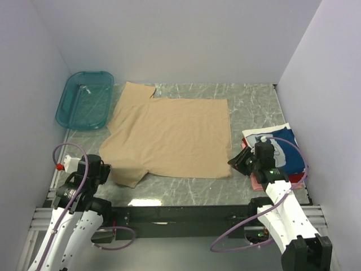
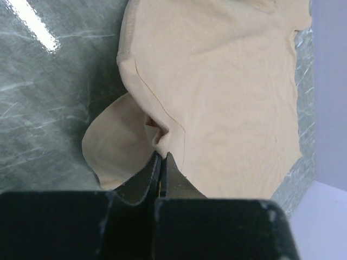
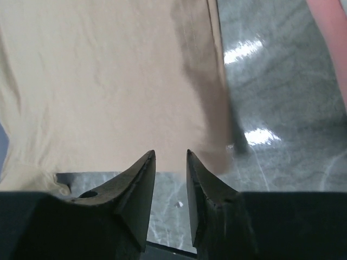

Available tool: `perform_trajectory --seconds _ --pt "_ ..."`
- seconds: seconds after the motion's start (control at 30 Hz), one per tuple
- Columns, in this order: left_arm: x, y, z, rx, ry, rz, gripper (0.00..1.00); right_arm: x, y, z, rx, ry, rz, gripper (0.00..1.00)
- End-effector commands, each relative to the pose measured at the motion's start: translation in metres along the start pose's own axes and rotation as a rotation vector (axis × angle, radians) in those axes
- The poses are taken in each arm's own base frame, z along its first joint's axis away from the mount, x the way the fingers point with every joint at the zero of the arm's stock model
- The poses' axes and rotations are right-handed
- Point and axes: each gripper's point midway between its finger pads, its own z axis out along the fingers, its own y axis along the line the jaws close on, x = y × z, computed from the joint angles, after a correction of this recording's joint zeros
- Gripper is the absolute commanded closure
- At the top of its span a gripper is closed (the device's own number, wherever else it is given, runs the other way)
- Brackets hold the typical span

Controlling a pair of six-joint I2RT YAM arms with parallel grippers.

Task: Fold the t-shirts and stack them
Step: Flatten the tshirt out

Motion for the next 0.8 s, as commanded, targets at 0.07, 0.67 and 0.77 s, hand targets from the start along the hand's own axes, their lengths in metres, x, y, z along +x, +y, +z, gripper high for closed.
perform_trajectory --seconds 0.07,0.67,0.77 --pt "-0.009 -0.017 -0.010 0.044 -0.014 0.015 0.99 0.019 -0.024 0.001 0.083 0.041 0.049 0.62" --pt "-0.008 -0.023 -0.009 0.071 -0.011 0.007 0.99 0.029 -0.080 -0.002 0.357 -0.030 0.250 0.62" --pt "-0.006 -0.023 -0.006 0.068 -0.007 0.013 0.99 0.030 -0.078 0.005 0.343 -0.014 0.254 0.62"
